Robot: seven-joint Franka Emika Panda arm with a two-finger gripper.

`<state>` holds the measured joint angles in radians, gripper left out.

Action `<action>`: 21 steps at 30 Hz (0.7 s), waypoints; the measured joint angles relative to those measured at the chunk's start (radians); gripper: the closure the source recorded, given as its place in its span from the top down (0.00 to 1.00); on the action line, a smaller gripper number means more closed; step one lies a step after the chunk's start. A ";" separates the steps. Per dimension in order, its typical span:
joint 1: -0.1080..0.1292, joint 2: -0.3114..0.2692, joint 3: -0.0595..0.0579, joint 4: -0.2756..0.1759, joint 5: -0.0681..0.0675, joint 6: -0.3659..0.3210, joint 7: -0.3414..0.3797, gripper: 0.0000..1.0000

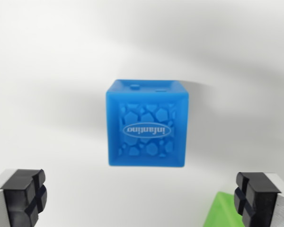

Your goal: Stack cube

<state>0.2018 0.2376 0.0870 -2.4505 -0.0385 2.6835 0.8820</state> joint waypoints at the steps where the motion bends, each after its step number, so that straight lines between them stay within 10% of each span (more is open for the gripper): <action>1: 0.000 0.014 -0.002 0.001 -0.003 0.011 0.001 1.00; 21: 0.027 0.211 -0.037 0.036 -0.027 0.171 0.019 1.00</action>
<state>0.2291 0.4484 0.0499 -2.4143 -0.0655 2.8544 0.9014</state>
